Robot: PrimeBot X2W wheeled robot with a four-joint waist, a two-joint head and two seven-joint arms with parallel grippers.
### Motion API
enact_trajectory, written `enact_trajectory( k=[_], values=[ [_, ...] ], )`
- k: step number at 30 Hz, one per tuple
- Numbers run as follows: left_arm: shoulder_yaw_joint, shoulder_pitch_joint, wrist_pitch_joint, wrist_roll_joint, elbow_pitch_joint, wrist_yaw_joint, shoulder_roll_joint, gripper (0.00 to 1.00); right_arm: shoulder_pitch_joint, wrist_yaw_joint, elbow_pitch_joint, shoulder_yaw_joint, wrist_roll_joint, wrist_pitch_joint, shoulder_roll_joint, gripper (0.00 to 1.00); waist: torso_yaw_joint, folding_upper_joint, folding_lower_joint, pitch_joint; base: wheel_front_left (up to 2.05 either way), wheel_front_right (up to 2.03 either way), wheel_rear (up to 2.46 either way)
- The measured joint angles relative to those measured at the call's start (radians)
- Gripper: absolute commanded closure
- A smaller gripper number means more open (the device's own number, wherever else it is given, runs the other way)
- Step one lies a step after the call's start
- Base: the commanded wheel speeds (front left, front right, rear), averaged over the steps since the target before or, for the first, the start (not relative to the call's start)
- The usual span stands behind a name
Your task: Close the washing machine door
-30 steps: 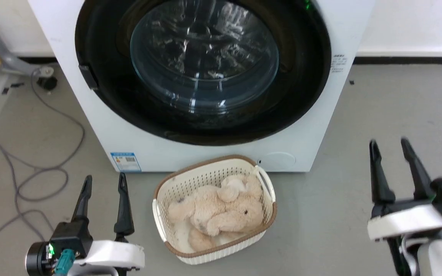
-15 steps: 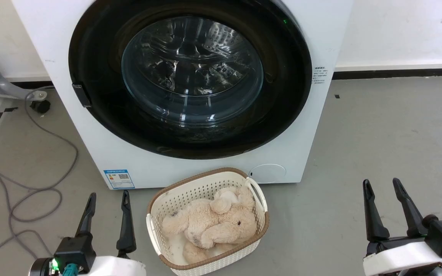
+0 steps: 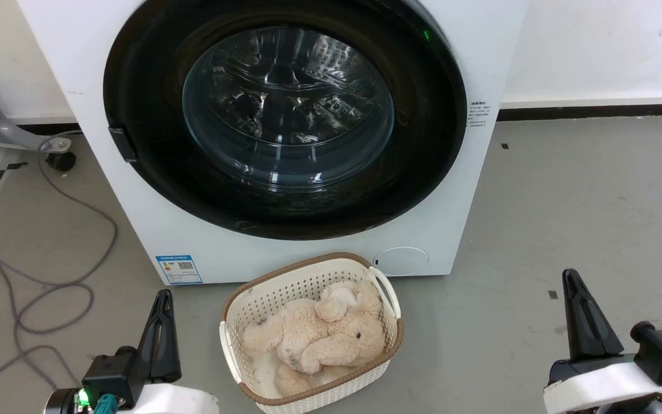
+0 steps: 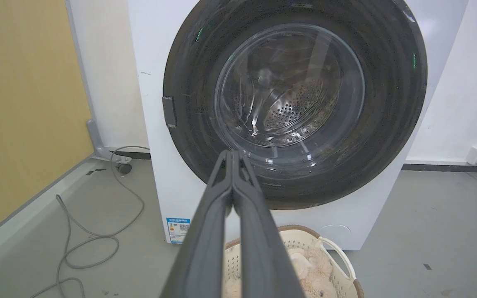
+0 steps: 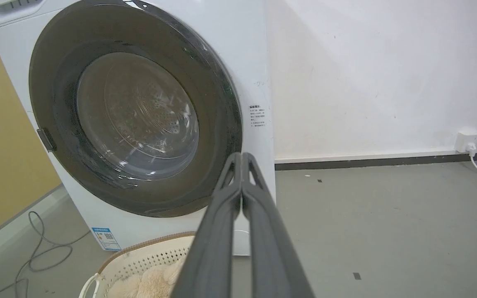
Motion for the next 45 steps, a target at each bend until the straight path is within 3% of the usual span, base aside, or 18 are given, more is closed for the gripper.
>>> enact_trajectory(
  k=[45],
  values=[
    [-0.001,-0.005,0.097,0.043,-0.019,-0.018,0.000,1.00,0.000,0.000,-0.043,0.025,-0.063,0.100,0.000,1.00,0.053,0.0000,0.0001,0.006,0.00,0.00,0.00]
  ],
)
